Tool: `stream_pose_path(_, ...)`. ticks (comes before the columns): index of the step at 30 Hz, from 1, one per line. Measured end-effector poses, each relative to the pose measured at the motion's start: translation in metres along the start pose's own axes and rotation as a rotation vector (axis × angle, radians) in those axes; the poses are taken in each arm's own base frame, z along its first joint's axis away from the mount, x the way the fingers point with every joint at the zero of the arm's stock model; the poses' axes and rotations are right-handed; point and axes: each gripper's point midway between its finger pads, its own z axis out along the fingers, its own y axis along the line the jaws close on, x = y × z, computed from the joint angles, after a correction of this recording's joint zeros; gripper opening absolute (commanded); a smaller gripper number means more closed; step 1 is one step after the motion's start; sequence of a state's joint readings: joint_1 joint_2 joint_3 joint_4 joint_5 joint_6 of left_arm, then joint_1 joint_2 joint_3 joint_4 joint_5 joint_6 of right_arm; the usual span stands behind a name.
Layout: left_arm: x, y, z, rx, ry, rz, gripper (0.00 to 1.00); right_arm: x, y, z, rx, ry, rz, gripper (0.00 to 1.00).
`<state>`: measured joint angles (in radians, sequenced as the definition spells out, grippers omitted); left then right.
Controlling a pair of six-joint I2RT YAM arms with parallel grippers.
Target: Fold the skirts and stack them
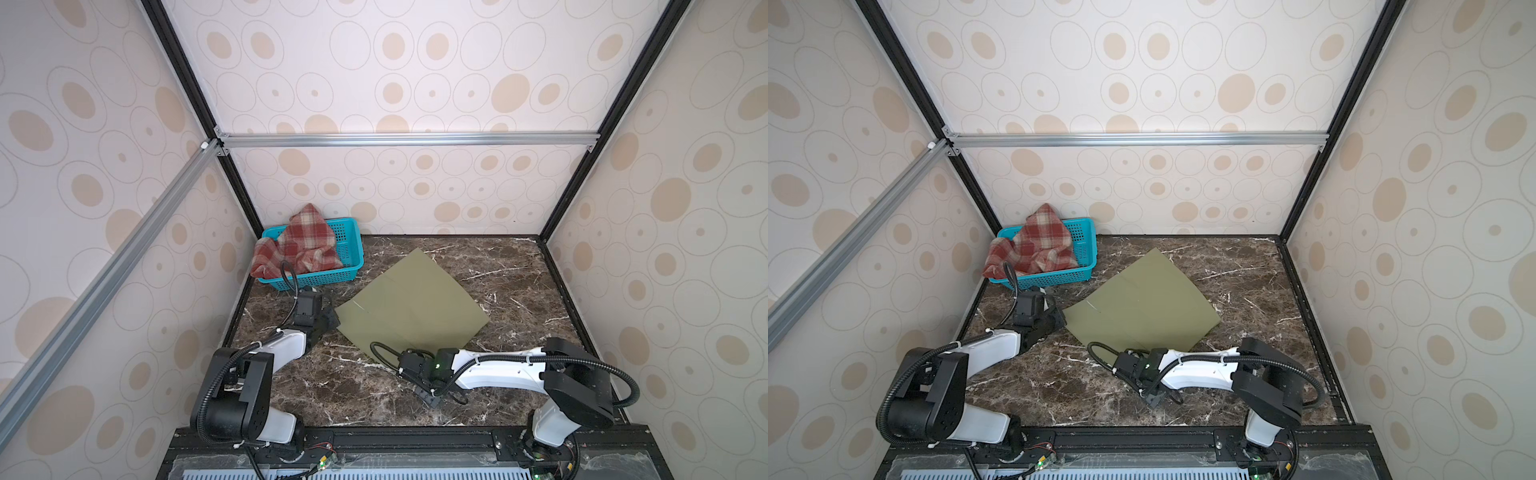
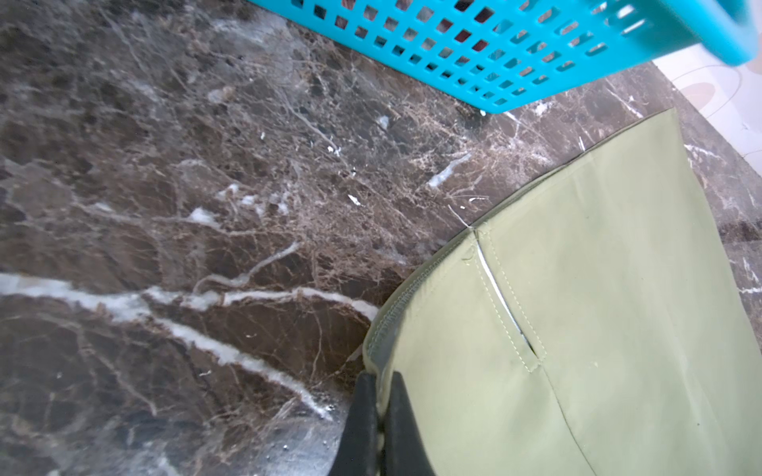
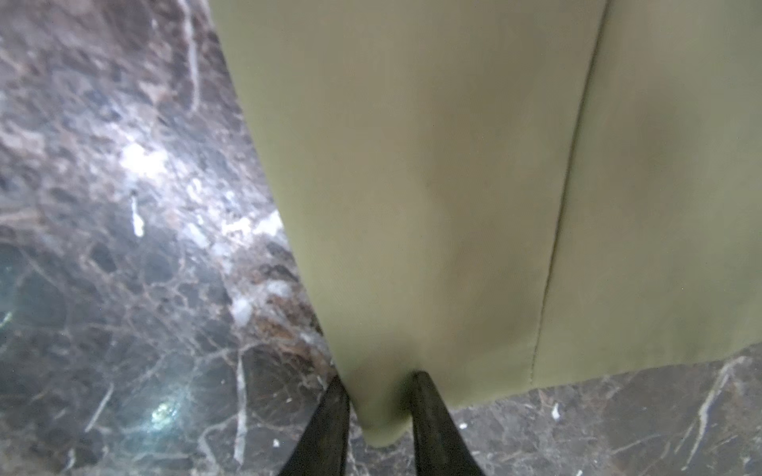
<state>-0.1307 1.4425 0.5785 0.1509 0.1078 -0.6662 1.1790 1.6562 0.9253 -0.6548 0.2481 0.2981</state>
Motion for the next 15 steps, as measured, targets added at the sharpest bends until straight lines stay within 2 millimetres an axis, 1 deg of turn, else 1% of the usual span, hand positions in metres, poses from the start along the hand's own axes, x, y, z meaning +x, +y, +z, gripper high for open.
stream_pose_path(4,0.000,0.000,0.000,0.000,0.000,0.000,0.00,-0.001,0.000,0.001,0.003,-0.004,0.006,0.03)
stream_pose_path(5,0.000,0.000,0.000,-0.001,0.000,0.000,0.00,-0.002,0.000,0.001,0.005,-0.007,0.007,0.00)
stream_pose_path(8,0.001,0.001,0.000,-0.005,0.003,-0.001,0.00,-0.002,0.001,0.001,0.000,-0.008,0.001,0.00)
stream_pose_path(11,0.001,0.002,-0.001,-0.008,0.007,-0.004,0.00,-0.003,0.004,-0.004,-0.030,-0.017,0.004,0.00)
stream_pose_path(13,0.000,0.001,-0.004,-0.009,0.006,-0.008,0.00,-0.005,0.007,-0.012,-0.060,-0.035,0.005,0.00)
stream_pose_path(15,-0.004,-0.001,-0.009,-0.007,-0.002,-0.015,0.00,-0.008,0.009,-0.025,-0.095,-0.069,0.010,0.00)
